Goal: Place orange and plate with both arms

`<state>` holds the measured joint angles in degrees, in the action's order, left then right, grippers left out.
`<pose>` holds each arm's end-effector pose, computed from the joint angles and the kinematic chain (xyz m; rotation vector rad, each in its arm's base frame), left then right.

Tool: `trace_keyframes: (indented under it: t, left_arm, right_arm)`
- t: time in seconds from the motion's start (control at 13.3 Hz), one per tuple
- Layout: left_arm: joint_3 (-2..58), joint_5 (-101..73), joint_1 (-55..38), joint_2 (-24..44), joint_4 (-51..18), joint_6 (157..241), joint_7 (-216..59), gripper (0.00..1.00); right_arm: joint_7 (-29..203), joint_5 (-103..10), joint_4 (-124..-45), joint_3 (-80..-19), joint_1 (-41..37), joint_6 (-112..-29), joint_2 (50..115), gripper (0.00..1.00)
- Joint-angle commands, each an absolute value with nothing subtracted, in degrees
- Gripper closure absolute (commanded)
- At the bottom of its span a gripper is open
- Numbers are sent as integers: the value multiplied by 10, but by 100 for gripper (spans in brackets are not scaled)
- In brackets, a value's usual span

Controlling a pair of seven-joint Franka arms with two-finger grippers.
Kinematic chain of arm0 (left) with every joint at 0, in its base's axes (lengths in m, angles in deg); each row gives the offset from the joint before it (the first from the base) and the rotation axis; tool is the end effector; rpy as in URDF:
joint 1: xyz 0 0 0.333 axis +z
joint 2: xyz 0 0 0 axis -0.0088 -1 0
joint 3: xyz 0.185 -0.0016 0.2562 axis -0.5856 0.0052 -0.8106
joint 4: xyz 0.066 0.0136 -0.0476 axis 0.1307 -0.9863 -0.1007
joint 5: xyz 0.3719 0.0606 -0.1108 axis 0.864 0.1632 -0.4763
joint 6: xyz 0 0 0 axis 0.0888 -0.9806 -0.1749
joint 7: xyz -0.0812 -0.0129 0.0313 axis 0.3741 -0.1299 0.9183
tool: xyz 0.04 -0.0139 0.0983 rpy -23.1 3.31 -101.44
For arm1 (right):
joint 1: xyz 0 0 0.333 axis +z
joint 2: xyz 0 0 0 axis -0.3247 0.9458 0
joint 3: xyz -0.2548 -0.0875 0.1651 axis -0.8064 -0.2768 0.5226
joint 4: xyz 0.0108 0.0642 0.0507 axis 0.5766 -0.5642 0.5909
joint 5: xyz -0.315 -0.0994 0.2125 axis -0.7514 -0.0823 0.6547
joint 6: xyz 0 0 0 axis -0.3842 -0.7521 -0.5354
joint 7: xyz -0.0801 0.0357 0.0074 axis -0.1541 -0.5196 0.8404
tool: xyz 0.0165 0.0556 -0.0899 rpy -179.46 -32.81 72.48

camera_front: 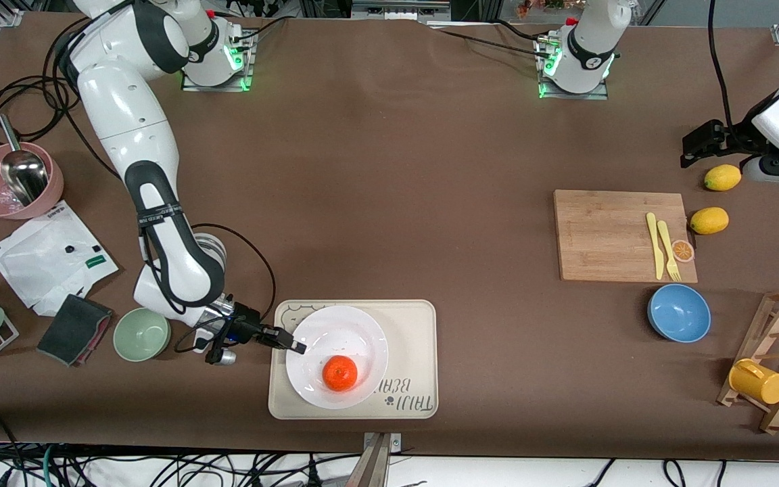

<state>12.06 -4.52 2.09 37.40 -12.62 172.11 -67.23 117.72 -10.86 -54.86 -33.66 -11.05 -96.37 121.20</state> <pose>0.5425 -0.0049 0.5917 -3.1309 0.1511 0.1192 0.7413 0.1978 0.1284 -2.1636 0.1944 -0.3242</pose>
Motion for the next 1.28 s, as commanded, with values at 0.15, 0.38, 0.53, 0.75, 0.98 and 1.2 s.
trace_keyframes:
  t: [0.15, 0.38, 0.53, 0.75, 0.98, 1.2]
  left_arm:
    - [119, -52, 24, 365, -108, 1708, -658, 0]
    - [119, -52, 24, 365, -108, 1708, -657, 0]
    - [119, -52, 24, 365, -108, 1708, -657, 0]
    - [119, -52, 24, 365, -108, 1708, -657, 0]
    - [119, -52, 24, 365, -108, 1708, -657, 0]
    - [119, -52, 24, 365, -108, 1708, -657, 0]
  right_arm:
    - [1166, -108, -521, -336, -101, -972, 1231, 100]
    - [1166, -107, -524, -336, -93, -980, 1231, 100]
    - [1166, -107, -526, -336, -93, -980, 1231, 100]
    - [1166, -108, -527, -336, -93, -980, 1231, 100]
    - [1168, -108, -526, -336, -94, -980, 1230, 64]
    - [1180, -109, -526, -336, -95, -980, 1229, 0]
